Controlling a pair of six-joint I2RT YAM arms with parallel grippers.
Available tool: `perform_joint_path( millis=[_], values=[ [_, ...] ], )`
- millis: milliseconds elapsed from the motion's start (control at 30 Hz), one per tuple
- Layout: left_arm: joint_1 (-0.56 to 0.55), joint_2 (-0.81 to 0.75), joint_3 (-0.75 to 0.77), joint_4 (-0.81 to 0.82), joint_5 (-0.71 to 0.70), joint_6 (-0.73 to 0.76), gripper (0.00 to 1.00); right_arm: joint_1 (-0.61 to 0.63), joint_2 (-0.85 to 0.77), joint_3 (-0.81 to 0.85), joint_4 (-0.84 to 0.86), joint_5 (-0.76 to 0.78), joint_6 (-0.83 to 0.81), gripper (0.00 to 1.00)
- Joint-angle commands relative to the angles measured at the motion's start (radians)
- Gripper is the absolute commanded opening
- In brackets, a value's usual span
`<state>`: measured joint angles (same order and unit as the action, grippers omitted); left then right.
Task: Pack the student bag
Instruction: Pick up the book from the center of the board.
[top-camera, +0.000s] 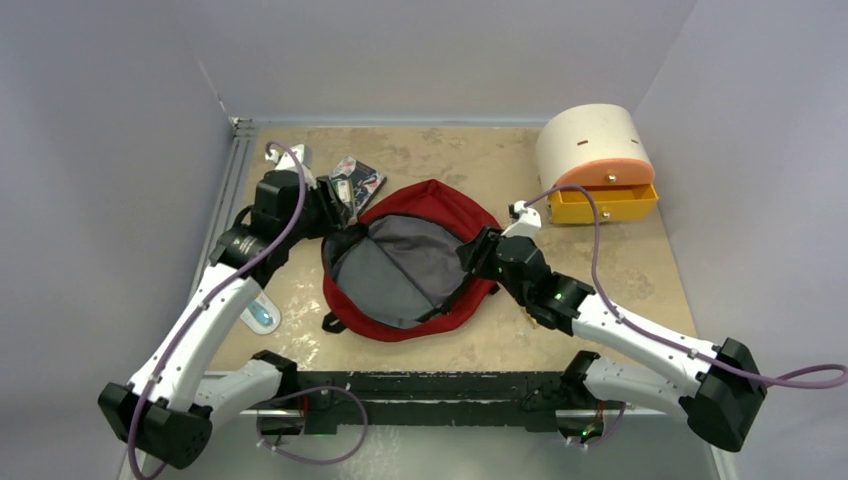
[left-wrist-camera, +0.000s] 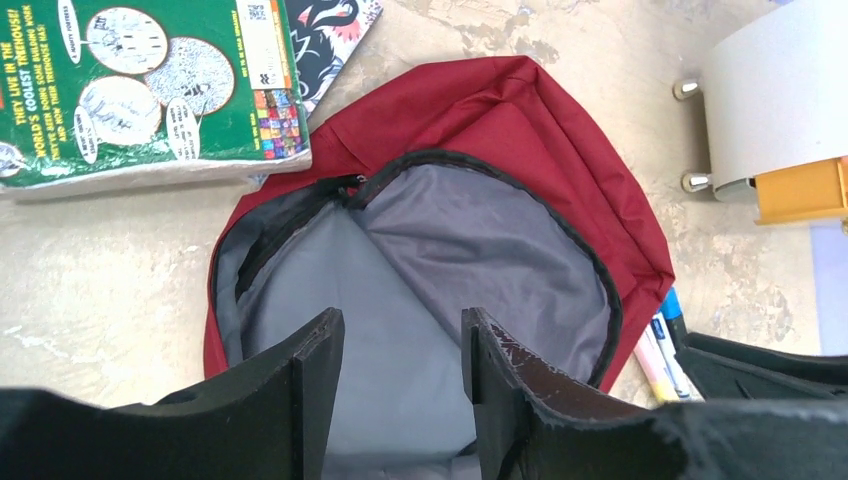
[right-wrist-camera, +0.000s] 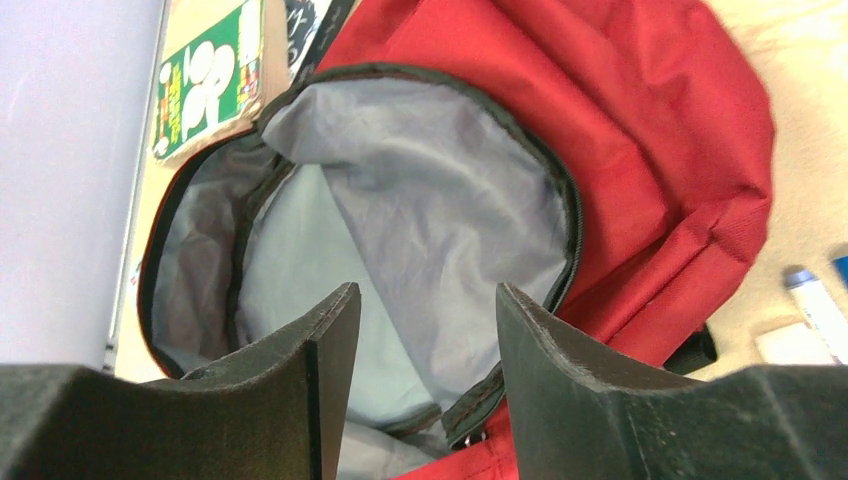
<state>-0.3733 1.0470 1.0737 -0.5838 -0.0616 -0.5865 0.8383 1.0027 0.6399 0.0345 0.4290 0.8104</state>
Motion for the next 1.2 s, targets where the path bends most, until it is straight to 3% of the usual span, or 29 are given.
perform_joint_path(
  millis=[0, 300, 600, 833, 967, 1167],
  values=[
    [0.005, -0.069, -0.013, -0.112, -0.022, -0.06, 0.47, -0.002, -0.006, 0.062, -0.023, -0.096, 0.052, 0.56],
    [0.005, -0.156, -0.033, -0.234, 0.02, -0.108, 0.48, -0.002, 0.026, 0.114, -0.068, -0.198, 0.045, 0.67],
    [0.005, -0.141, -0.009, -0.286, 0.057, -0.09, 0.49, -0.003, 0.101, 0.228, -0.039, -0.26, 0.073, 0.76],
    [0.005, -0.042, 0.012, -0.19, 0.083, -0.039, 0.5, -0.002, 0.292, 0.434, -0.066, -0.3, 0.006, 0.8],
    [0.005, 0.026, 0.028, -0.144, 0.016, -0.031, 0.52, -0.002, 0.389, 0.512, 0.008, -0.354, -0.061, 0.8],
    [0.075, 0.159, 0.094, -0.012, -0.007, 0.024, 0.65, -0.01, 0.656, 0.79, -0.044, -0.406, -0.166, 0.8]
  ],
)
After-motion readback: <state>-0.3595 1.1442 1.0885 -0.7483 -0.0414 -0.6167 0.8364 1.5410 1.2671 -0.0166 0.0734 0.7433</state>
